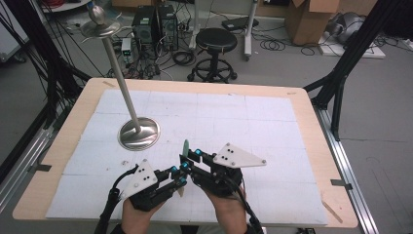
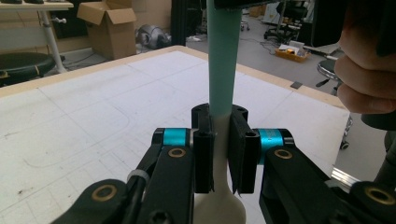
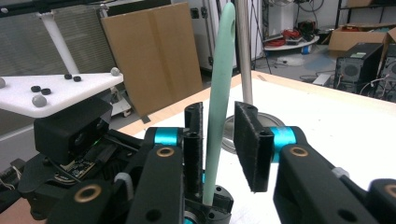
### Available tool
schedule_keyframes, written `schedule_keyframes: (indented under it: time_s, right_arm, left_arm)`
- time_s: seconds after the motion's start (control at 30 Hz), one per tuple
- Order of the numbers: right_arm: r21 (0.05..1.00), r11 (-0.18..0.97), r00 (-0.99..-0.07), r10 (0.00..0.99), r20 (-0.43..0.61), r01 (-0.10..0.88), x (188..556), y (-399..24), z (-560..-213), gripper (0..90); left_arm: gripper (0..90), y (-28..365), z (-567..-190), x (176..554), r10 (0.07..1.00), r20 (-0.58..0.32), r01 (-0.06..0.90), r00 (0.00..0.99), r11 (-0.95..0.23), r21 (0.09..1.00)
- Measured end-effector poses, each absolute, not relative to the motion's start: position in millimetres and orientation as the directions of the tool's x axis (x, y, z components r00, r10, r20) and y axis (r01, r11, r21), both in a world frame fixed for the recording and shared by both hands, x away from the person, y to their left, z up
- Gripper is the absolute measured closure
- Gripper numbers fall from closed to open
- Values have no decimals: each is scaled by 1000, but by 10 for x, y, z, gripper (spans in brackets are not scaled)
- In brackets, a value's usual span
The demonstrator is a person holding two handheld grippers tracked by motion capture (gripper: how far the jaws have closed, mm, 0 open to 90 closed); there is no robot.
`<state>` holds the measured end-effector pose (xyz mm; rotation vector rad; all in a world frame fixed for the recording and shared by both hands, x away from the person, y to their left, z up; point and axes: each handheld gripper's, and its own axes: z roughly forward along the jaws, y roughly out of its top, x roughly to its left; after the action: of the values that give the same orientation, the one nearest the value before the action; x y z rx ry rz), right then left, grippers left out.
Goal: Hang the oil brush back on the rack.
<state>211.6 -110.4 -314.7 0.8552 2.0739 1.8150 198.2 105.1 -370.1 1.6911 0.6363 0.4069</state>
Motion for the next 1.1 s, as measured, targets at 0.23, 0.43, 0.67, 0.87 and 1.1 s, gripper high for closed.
schedule_keyframes:
  time_s: [0.23, 0.43, 0.67, 0.87, 1.1]
  right_arm:
    - [963, 40, -793, 577, 197, 268, 2123, -1115, -3144, 795]
    - [963, 44, -807, 556, 197, 266, 2117, -1120, -3136, 825]
    - [963, 35, -872, 434, 225, 266, 2181, -1262, -3095, 830]
    - [965, 14, -931, 270, 247, 261, 2242, -1377, -3116, 830]
    - [964, -19, -960, 90, 266, 265, 2302, -1456, -3190, 829]
  left_arm:
    - [809, 1054, -3699, 1987, 610, -79, 192, 788, -122, 974]
    - [794, 1074, -3694, 2007, 575, -94, 190, 813, -109, 976]
    - [499, 1177, -3661, 2122, 371, -191, 245, 909, -104, 964]
    - [565, 1222, -3636, 2139, 227, -217, 242, 949, -93, 966]
    - [683, 1228, -3645, 2154, 171, -230, 249, 958, -101, 963]
